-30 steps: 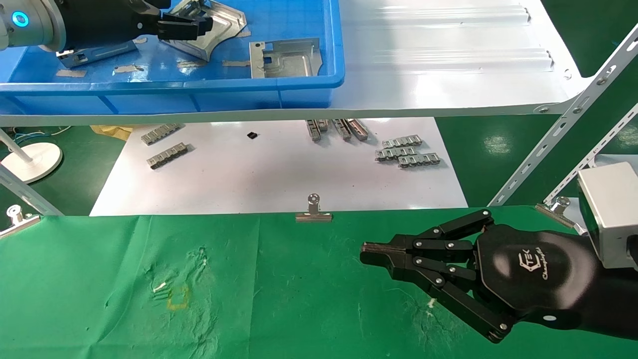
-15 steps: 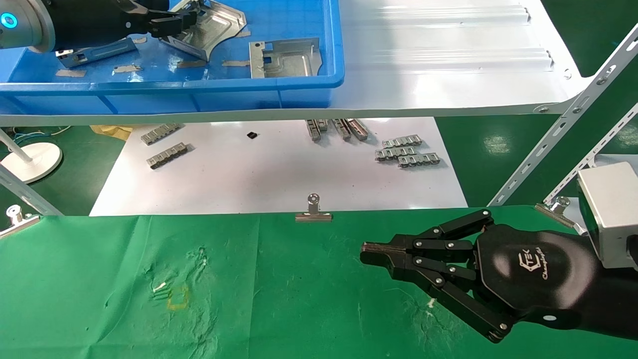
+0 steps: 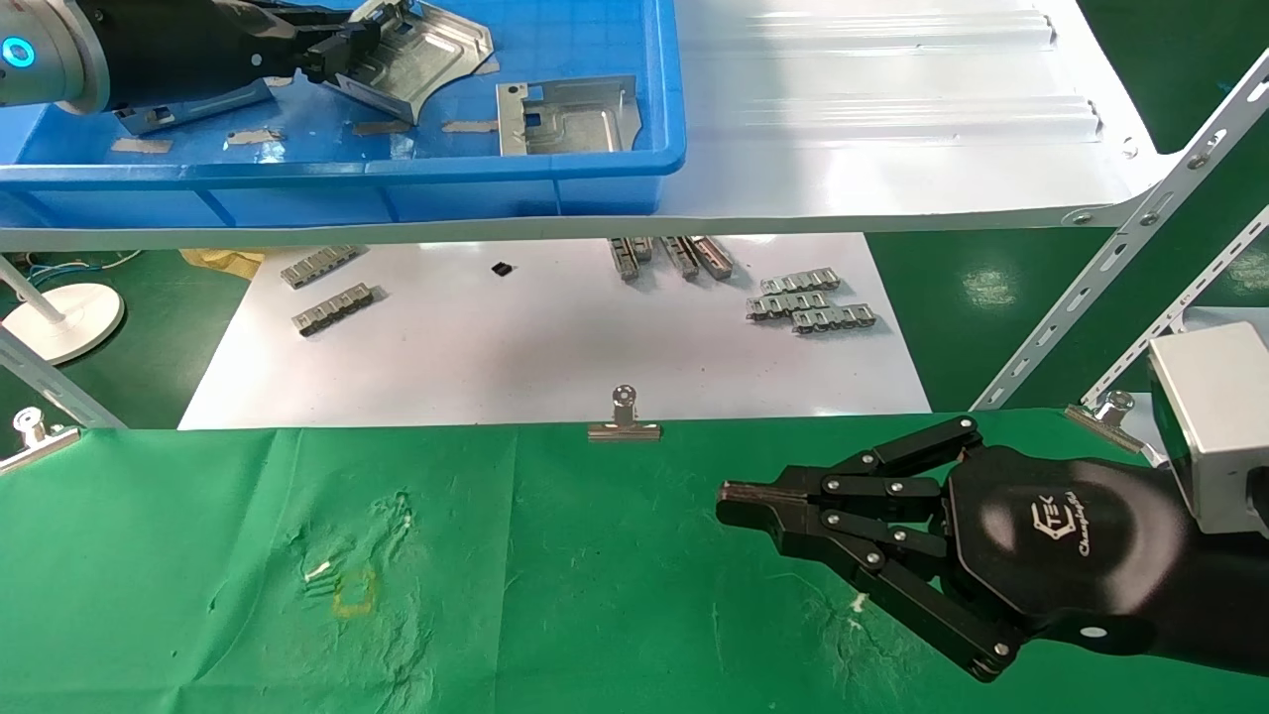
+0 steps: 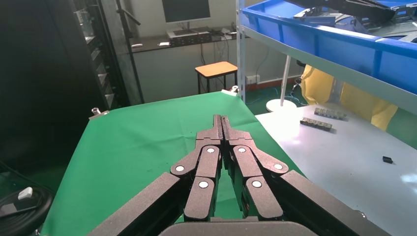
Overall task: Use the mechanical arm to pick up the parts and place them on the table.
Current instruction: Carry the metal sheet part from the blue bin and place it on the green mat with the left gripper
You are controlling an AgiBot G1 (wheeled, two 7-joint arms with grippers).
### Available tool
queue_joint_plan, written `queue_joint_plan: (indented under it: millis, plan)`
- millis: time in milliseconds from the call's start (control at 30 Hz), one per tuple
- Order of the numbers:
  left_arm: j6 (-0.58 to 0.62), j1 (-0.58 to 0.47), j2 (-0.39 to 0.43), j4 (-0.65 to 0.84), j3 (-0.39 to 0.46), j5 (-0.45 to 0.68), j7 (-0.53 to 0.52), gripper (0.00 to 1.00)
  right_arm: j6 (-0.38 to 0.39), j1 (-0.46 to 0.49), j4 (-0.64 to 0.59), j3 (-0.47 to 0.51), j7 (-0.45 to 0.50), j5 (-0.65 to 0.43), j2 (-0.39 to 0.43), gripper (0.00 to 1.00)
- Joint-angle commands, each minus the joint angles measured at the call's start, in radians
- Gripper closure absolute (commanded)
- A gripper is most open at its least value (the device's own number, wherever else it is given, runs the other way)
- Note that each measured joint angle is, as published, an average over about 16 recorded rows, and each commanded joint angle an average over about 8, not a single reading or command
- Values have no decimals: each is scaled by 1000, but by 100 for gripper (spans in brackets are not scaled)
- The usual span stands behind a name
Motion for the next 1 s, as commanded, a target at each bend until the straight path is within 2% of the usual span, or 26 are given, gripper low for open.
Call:
queue_joint_plan:
  millis: [33, 167, 200, 367, 733, 867, 1000]
  plan:
    - [2, 2, 1, 1, 1, 1, 2, 100, 0, 0, 0, 0, 0, 0, 0, 56]
    - [26, -1, -11, -15, -18, -25, 21, 100, 0, 0, 0, 0, 0, 0, 0, 7]
    - [39, -2, -16, -21, -24, -35, 28, 100, 0, 0, 0, 0, 0, 0, 0, 0]
    - [173, -5, -60, -56, -60, -90, 71, 100, 0, 0, 0, 0, 0, 0, 0, 0]
    - [637, 25, -174, -131, -114, -192, 206, 100, 0, 0, 0, 0, 0, 0, 0, 0]
    - [712, 68, -214, -192, -115, -231, 251, 100, 0, 0, 0, 0, 0, 0, 0, 0]
    - [725, 158, -279, -337, -100, -323, 259, 100, 0, 0, 0, 0, 0, 0, 0, 0]
